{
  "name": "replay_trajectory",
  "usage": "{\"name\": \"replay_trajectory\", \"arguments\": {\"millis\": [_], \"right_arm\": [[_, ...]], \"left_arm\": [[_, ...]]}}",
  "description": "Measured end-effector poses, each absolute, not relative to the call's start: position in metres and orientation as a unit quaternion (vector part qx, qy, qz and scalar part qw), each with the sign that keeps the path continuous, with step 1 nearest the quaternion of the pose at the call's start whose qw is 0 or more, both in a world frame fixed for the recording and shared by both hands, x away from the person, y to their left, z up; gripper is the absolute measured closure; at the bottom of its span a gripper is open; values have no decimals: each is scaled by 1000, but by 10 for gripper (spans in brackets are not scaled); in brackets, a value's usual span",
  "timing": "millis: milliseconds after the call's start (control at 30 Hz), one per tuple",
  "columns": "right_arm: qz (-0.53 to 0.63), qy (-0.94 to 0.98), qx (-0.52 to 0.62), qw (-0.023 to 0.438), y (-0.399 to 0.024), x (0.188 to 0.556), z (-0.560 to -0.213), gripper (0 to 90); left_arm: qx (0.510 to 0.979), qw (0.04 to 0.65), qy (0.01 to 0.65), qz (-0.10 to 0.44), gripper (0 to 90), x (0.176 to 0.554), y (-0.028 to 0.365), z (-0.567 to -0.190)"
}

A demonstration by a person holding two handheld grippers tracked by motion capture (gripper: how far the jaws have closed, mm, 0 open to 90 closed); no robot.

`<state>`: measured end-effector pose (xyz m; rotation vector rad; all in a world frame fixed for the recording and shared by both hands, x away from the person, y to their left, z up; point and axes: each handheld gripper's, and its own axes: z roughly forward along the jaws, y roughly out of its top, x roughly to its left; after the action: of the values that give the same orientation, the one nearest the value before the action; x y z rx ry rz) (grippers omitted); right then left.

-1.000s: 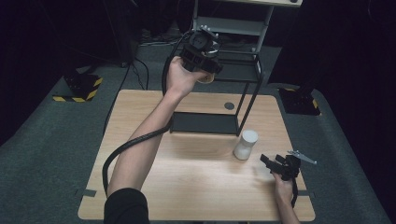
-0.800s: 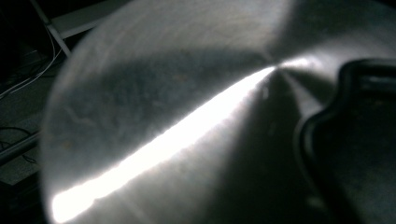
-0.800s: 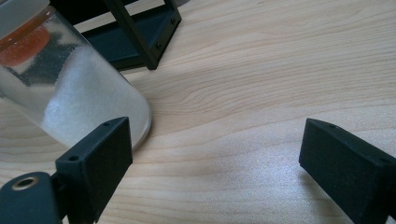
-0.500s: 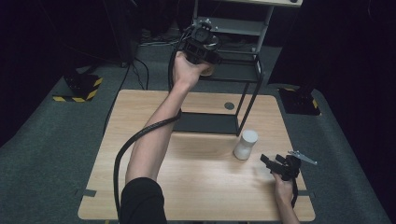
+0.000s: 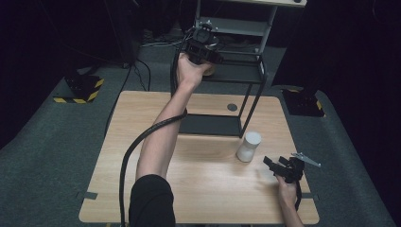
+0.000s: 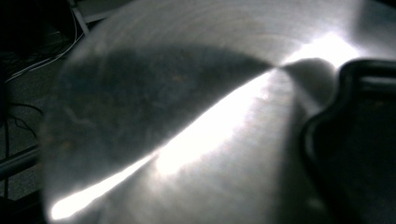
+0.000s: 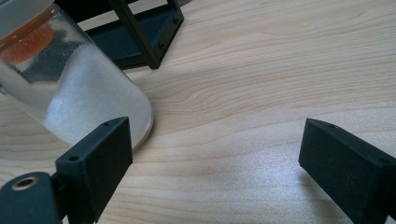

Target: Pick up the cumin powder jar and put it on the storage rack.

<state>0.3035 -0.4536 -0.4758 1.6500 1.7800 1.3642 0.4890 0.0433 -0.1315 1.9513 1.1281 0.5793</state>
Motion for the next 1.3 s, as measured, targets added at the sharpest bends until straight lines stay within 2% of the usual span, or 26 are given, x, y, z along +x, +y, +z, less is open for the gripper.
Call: {"name": "replay_trajectory", "arguments": {"millis": [667,700,733,767,867,967,1300], "right_arm": [[486,628,581,180,-454,302,-477,88],[486,628,581,180,-454,302,-477,88],[486,628,581,180,-454,302,-477,88],[486,628,581,180,-454,302,-477,88],[486,628,581,180,-454,302,-477,88],[485,628,582,178,-454,303,-477,88],[483,627,585,178,-454,303,-476,88]], "left_arm": [[769,404,442,224,309,493,41,-141],[768,405,443,223,278,493,40,-141],[769,401,445,224,206,492,38,-139],[770,399,445,222,206,492,38,-138],[762,408,451,221,114,485,41,-139],[763,405,450,226,64,477,45,-137],[757,426,438,233,26,450,65,-130]]}}
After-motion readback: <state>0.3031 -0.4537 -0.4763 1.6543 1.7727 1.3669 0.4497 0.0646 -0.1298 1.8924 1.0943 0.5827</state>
